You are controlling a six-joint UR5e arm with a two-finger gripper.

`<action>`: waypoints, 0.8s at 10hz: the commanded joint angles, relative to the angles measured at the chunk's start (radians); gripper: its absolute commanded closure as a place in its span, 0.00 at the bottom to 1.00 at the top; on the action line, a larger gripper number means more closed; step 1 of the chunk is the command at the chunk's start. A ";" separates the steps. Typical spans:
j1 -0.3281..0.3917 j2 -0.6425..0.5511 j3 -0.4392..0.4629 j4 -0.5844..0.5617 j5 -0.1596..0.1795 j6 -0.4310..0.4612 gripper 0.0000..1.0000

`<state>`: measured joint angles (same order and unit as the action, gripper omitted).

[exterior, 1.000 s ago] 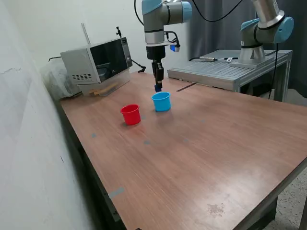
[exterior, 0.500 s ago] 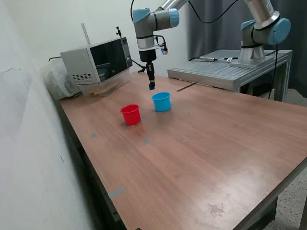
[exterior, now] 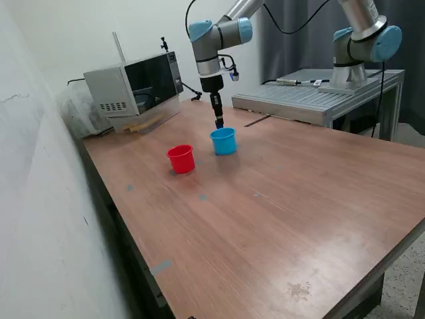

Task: Place red objects in the red bin, and blue objects in the blue bin.

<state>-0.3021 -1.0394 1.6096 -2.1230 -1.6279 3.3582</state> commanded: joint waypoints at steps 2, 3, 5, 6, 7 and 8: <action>0.000 -0.001 0.006 -0.002 0.002 0.000 1.00; 0.000 -0.001 0.006 -0.002 0.002 0.000 0.00; 0.001 -0.001 0.006 0.001 0.002 -0.002 0.00; 0.006 -0.013 0.013 0.001 0.002 -0.003 0.00; 0.011 -0.060 0.044 0.001 0.002 -0.003 0.00; 0.017 -0.155 0.100 0.006 0.000 -0.005 0.00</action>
<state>-0.2928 -1.1025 1.6541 -2.1206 -1.6263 3.3549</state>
